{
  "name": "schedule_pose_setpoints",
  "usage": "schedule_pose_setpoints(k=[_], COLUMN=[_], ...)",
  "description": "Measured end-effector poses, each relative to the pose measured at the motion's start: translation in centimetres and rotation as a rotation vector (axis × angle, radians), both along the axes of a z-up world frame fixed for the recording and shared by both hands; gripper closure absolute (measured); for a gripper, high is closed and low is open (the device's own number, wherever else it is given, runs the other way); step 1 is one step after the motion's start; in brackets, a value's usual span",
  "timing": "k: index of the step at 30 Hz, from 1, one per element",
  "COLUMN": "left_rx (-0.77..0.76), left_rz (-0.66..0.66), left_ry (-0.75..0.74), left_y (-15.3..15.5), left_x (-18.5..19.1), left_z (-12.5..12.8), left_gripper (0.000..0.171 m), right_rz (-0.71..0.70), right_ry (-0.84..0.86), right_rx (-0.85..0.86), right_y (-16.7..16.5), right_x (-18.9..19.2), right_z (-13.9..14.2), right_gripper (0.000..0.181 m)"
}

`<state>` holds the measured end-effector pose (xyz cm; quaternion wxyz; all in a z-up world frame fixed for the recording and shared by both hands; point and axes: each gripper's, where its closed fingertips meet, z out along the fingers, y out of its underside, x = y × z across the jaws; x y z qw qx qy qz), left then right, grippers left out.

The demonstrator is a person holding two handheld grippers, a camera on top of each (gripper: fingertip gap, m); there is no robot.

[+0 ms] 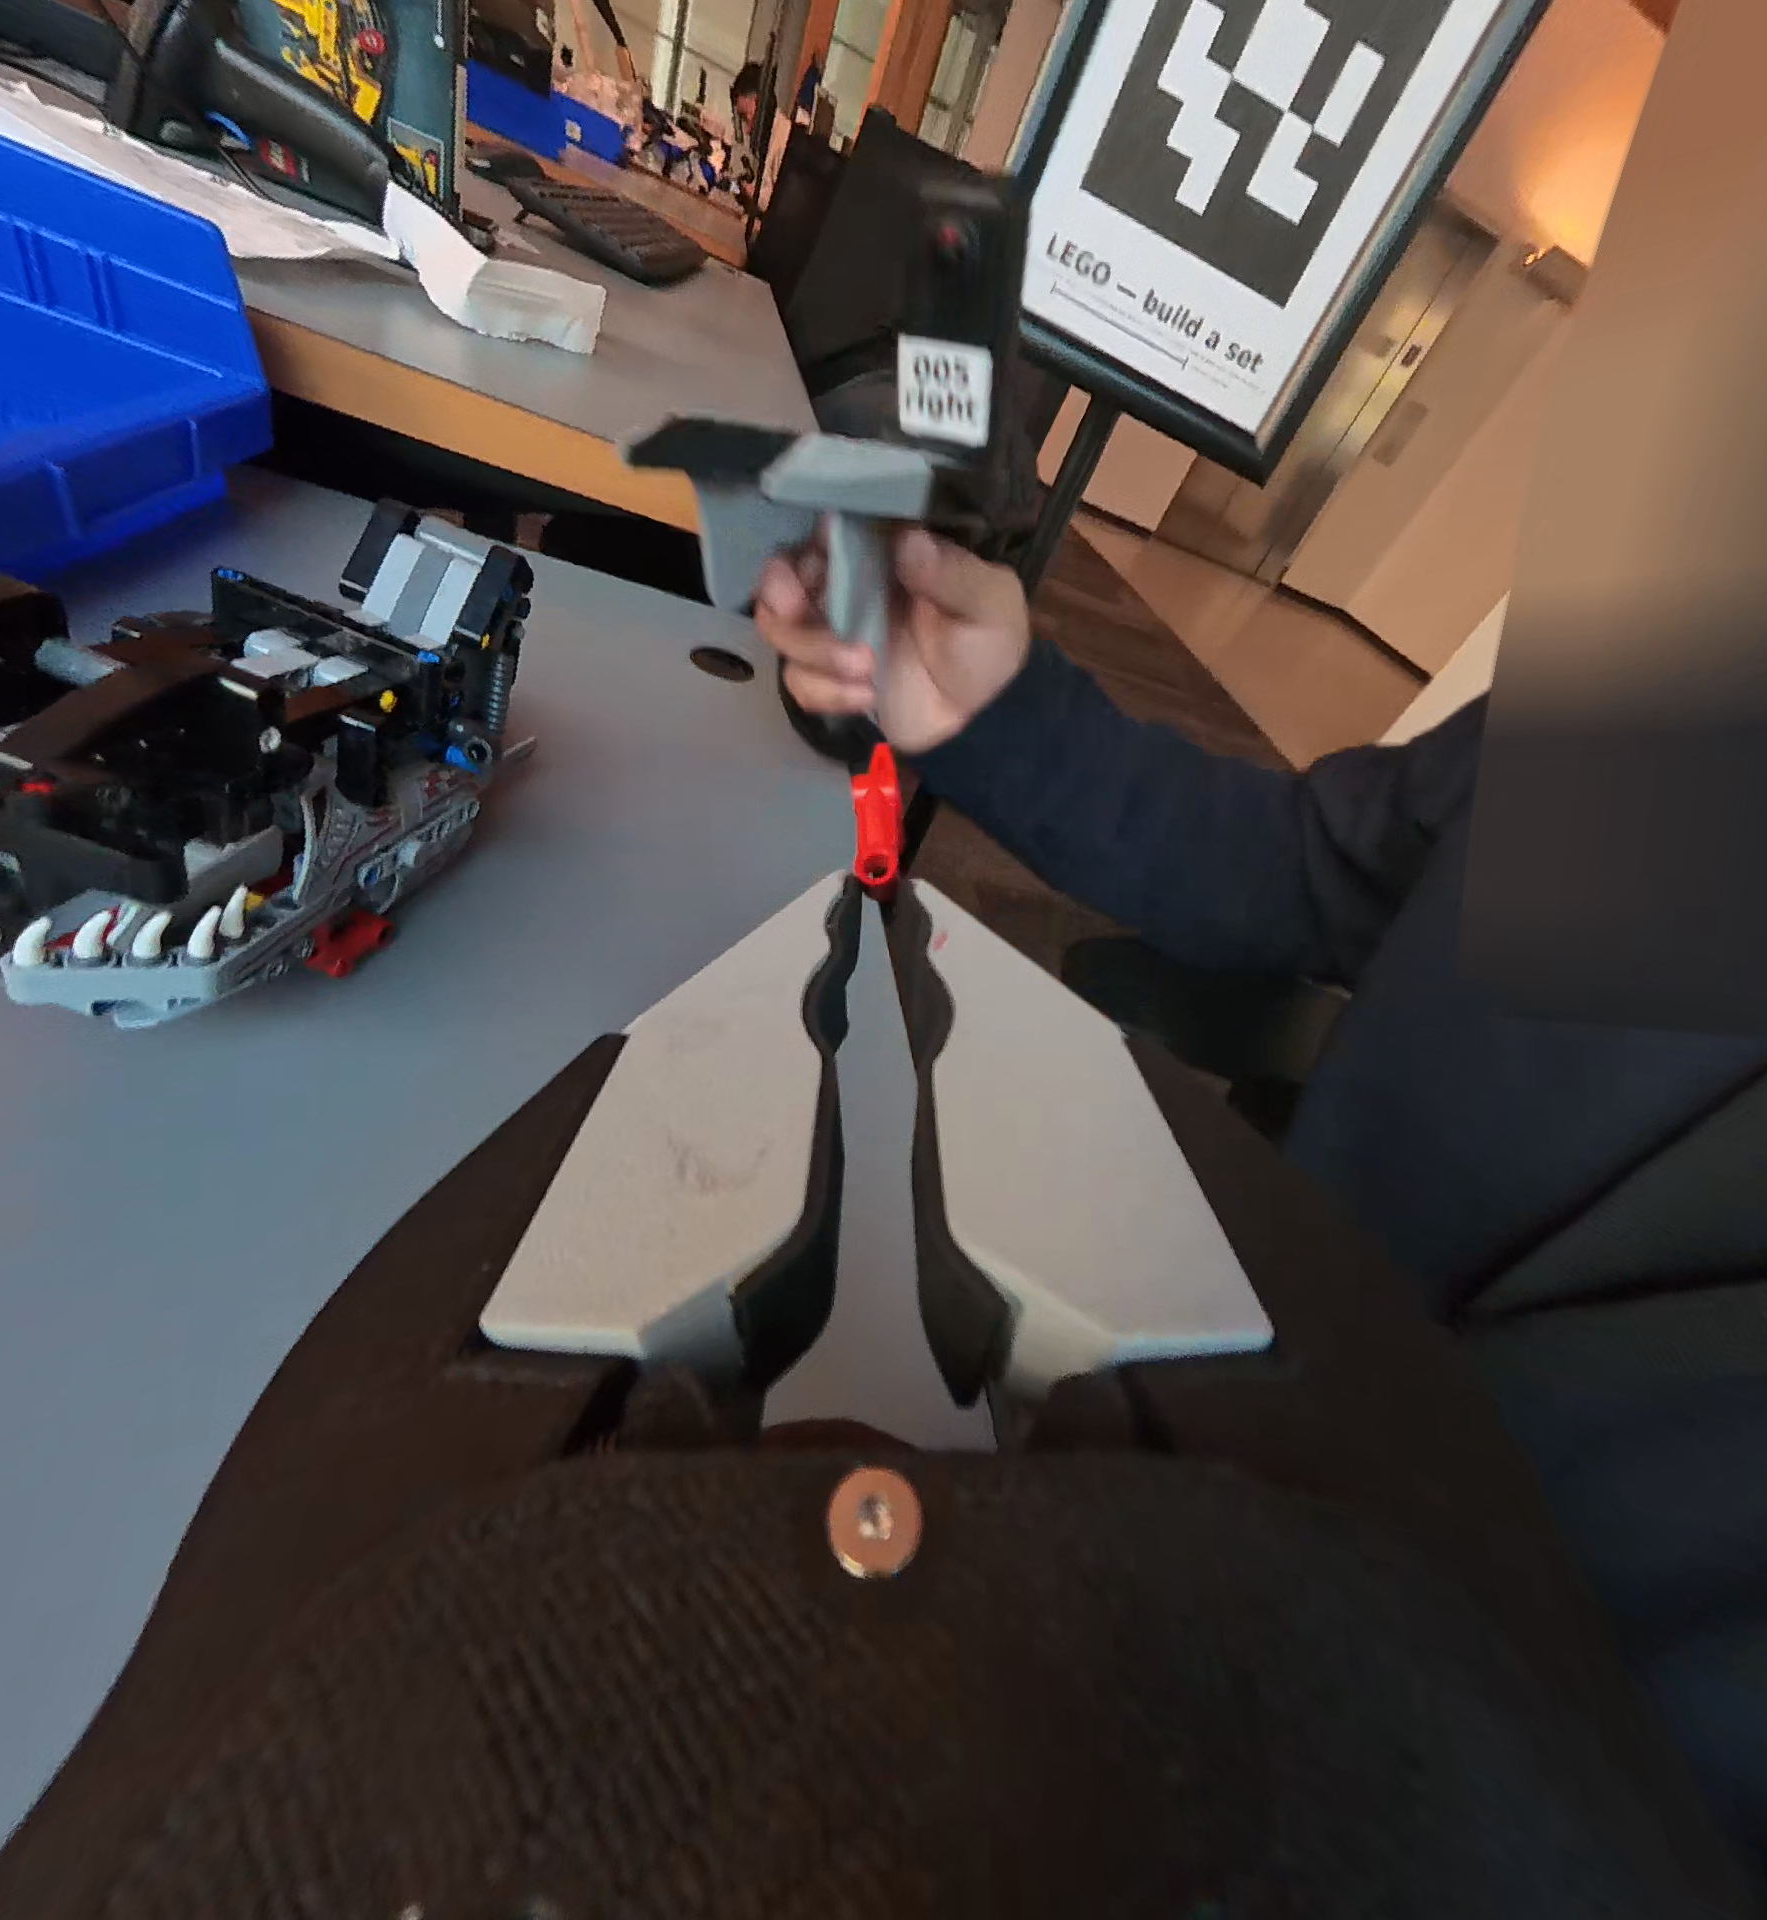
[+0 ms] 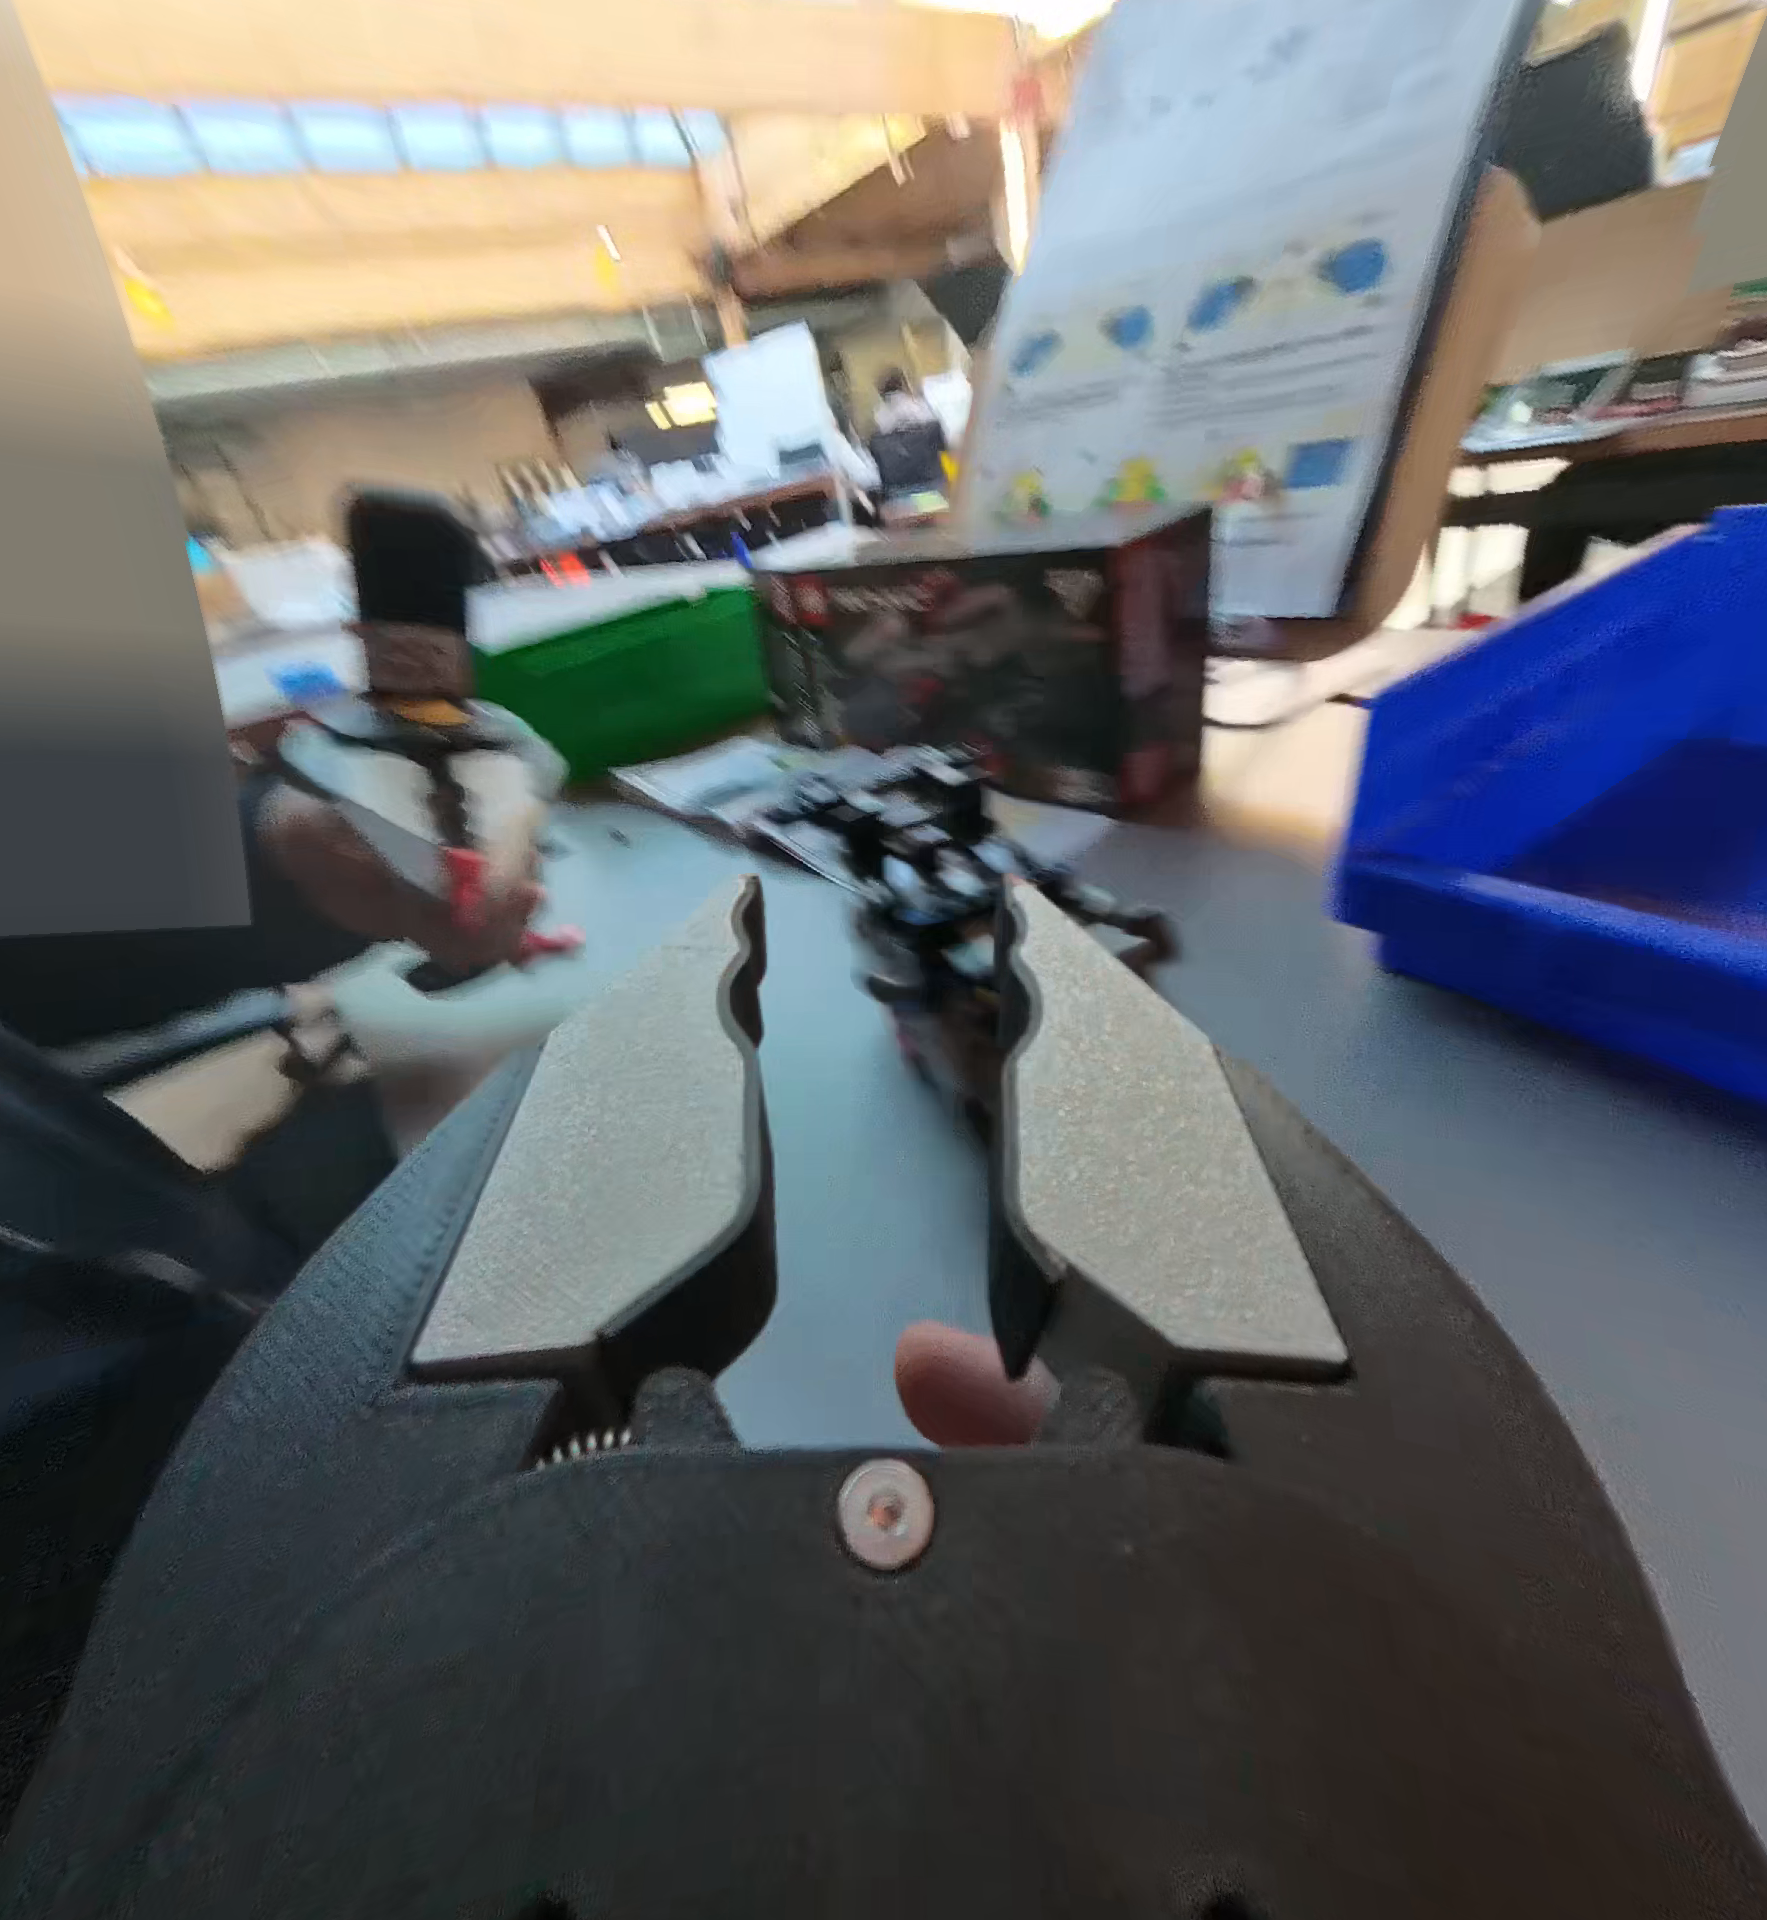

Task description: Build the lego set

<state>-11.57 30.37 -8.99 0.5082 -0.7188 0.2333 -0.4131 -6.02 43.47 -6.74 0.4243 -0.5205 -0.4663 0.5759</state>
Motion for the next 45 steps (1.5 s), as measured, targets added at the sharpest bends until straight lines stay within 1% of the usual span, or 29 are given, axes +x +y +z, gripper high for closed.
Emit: schedule_pose_setpoints(k=[1,2,3,5,6,7,8,9,10,11,13,15,18,19,20,21,22,23,25,28,30,32,35,38,41,45], left_rx=[0.001,0.004,0.007,0.014,0.015,0.012,0.009,0.005,0.001,-0.003,-0.001,0.000,0.004,0.005,0.006,0.008,0.010,0.003,-0.008,-0.004,-0.014,-0.020,-0.019,-0.022,-0.020,-0.036], left_rz=[-0.001,-0.001,0.000,0.006,0.011,0.016,0.021,0.027,0.033,0.042,0.070,0.107,0.150,0.162,0.176,0.185,0.196,0.208,0.203,0.209,0.213,0.212,0.210,0.201,0.193,0.182], left_ry=[0.015,0.029,0.041,0.058,0.064,0.069,0.074,0.080,0.087,0.097,0.123,0.144,0.135,0.131,0.129,0.131,0.134,0.132,0.117,0.142,0.138,0.123,0.121,0.118,0.113,0.129], left_y=[-0.4,-0.8,-1.2,-1.9,-2.2,-2.6,-2.9,-3.4,-3.8,-4.4,-5.4,-6.3,-7.1,-7.2,-7.1,-7.1,-7.0,-7.0,-7.3,-7.6,-7.7,-7.7,-7.7,-7.5,-7.3,-6.7], left_x=[-0.1,-0.2,-0.3,-0.6,-0.7,-1.0,-1.2,-1.5,-1.8,-2.3,-3.3,-4.6,-6.3,-6.8,-7.2,-7.6,-8.0,-8.4,-8.6,-8.7,-8.8,-8.8,-8.8,-8.6,-8.4,-7.8], left_z=[-0.2,-0.3,-0.3,-0.3,-0.3,-0.3,-0.4,-0.4,-0.5,-0.6,-0.7,-0.9,-0.9,-0.8,-0.8,-0.9,-1.1,-1.3,-1.5,-2.1,-2.6,-2.8,-2.9,-3.0,-2.9,-3.3], left_gripper=[0.168,0.168,0.168,0.168,0.168,0.168,0.168,0.168,0.168,0.168,0.168,0.168,0.168,0.168,0.168,0.168,0.168,0.168,0.168,0.168,0.168,0.168,0.168,0.168,0.168,0.168], right_rz=[-0.025,-0.043,-0.028,0.116,0.200,0.292,0.370,0.437,0.470,0.483,0.497,0.462,0.412,0.387,0.330,0.267,0.236,0.241,0.253,0.212,0.203,0.160,0.138,0.062,0.069,0.056], right_ry=[-0.064,-0.135,-0.191,-0.274,-0.314,-0.342,-0.387,-0.445,-0.484,-0.500,-0.481,-0.485,-0.398,-0.415,-0.454,-0.492,-0.518,-0.516,-0.529,-0.571,-0.572,-0.560,-0.562,-0.554,-0.529,-0.523], right_rx=[0.055,0.095,0.114,0.113,0.117,0.115,0.113,0.102,0.091,0.088,0.097,0.149,0.244,0.289,0.339,0.386,0.420,0.424,0.415,0.480,0.491,0.494,0.468,0.481,0.446,0.484], right_y=[1.9,3.7,4.9,5.2,4.9,4.1,3.5,2.7,1.9,1.0,-2.1,-5.4,-10.6,-11.6,-11.7,-11.2,-10.9,-11.2,-11.6,-10.6,-10.3,-9.3,-8.0,-5.9,-5.5,-4.4], right_x=[0.4,0.4,0.0,-1.4,-2.1,-2.6,-2.8,-2.7,-2.5,-2.3,-1.9,-2.4,-5.2,-6.3,-7.6,-8.7,-9.5,-10.1,-10.5,-10.0,-9.3,-8.6,-7.2,-6.3,-5.8,-5.6], right_z=[-0.7,-1.6,-2.3,-4.0,-4.8,-5.4,-6.2,-6.9,-7.0,-6.9,-6.2,-6.1,-5.4,-6.0,-6.8,-7.7,-8.6,-8.9,-9.2,-9.8,-9.7,-9.2,-8.6,-7.9,-7.2,-7.3], right_gripper=[0.139,0.126,0.113,0.107,0.099,0.100,0.112,0.114,0.115,0.121,0.123,0.120,0.118,0.119,0.123,0.126,0.129,0.136,0.138,0.135,0.135,0.135,0.136,0.135,0.136,0.132])
